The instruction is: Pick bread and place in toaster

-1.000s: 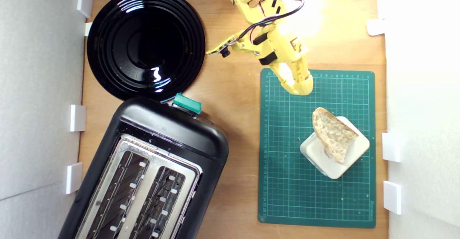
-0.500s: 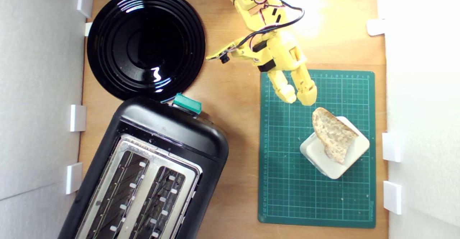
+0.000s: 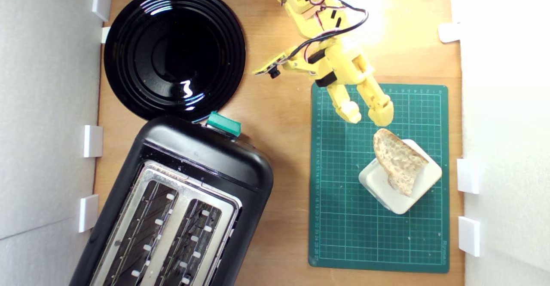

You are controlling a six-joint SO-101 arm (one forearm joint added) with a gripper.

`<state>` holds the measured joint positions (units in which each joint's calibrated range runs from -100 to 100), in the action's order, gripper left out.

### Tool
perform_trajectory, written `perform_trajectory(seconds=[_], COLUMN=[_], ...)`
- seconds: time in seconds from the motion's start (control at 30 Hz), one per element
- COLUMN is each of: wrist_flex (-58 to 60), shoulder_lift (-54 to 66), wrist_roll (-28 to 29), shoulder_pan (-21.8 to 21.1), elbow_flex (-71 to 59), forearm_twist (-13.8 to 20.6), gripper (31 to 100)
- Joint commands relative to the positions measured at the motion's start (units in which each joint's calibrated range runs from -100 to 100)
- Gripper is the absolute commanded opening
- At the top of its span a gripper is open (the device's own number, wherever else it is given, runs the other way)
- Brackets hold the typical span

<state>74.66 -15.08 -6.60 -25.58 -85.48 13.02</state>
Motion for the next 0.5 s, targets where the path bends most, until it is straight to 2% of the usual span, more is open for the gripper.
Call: perform_trajectory(seconds=[0.0, 0.37, 0.47], wrist_flex=[1.70, 1.79, 1.79], shoulder_lift=[0.19, 0.27, 0.19], wrist_roll=[0.45, 0.66, 3.85], shoulder_pan=[-0.44, -0.20, -0.28], elbow_flex=[1.28, 1.28, 1.46], forearm_twist=[0.13, 0.31, 0.31], gripper=[90.3, 90.3, 90.3])
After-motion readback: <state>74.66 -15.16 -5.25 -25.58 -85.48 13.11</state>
